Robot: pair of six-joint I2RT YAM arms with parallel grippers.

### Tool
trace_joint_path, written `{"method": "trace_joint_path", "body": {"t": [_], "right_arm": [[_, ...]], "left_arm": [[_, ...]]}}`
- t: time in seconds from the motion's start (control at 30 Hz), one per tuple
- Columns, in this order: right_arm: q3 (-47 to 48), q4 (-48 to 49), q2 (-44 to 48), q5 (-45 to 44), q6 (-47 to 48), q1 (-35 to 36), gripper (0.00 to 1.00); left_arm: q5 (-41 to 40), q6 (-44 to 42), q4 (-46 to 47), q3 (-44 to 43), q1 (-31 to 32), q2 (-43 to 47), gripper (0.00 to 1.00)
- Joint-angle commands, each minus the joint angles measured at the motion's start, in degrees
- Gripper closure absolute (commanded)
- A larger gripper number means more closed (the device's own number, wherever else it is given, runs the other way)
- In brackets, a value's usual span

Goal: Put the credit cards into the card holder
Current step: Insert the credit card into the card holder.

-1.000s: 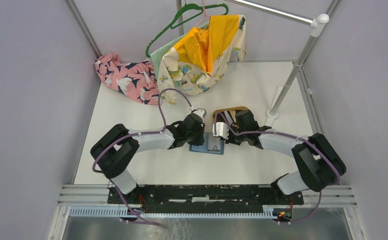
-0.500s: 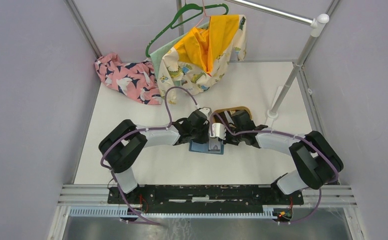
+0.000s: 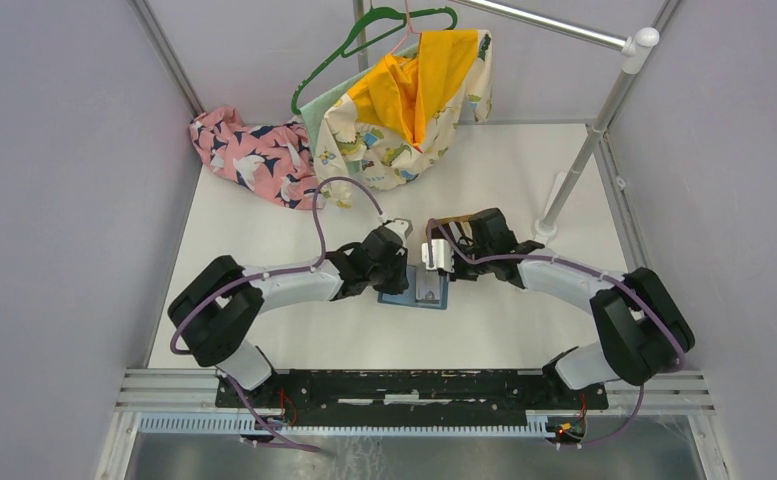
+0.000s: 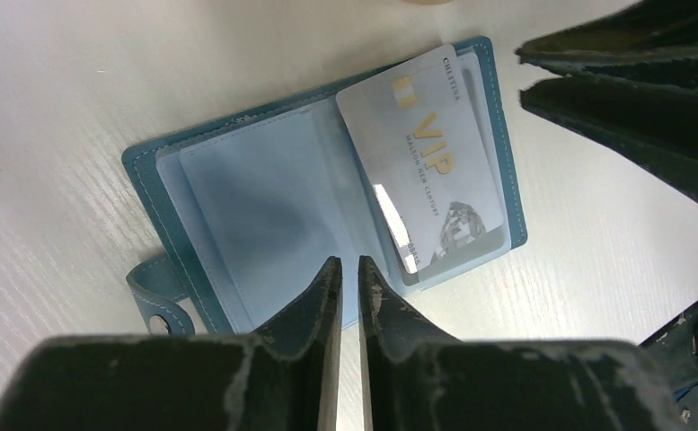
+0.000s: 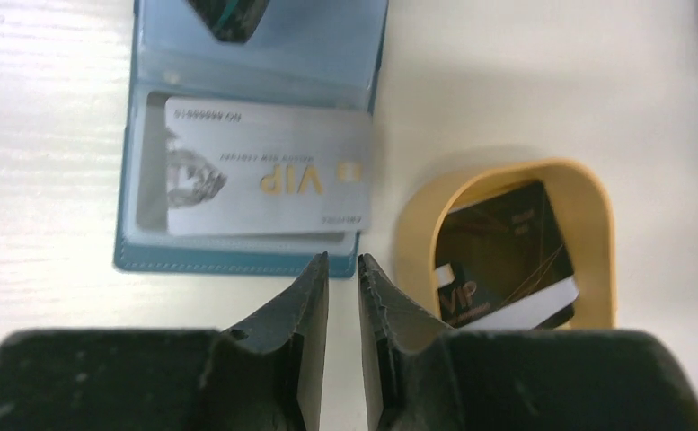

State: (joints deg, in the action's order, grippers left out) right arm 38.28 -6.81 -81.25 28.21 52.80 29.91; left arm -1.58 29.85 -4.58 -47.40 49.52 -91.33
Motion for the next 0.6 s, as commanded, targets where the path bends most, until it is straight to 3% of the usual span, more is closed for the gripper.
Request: {"method": "trace_joint_path", "body": {"t": [0.0, 0.23, 0.57], "right_arm": [[7.56, -1.82, -5.26, 3.2, 3.25, 1.0, 0.78], [11.95, -2.24, -10.07, -4.75, 3.71, 3.13, 0.82], [14.45, -4.71, -13.93, -7.39, 5.02, 3.89, 0.87]], "left_arm": [[3.91, 0.1, 3.41, 2.02, -1.65, 2.32, 0.82], [8.96, 1.06, 9.35, 5.69, -3.38, 3.65, 0.81], [13.38, -0.35, 14.43, 12.53, -3.35, 9.83, 0.76]]}}
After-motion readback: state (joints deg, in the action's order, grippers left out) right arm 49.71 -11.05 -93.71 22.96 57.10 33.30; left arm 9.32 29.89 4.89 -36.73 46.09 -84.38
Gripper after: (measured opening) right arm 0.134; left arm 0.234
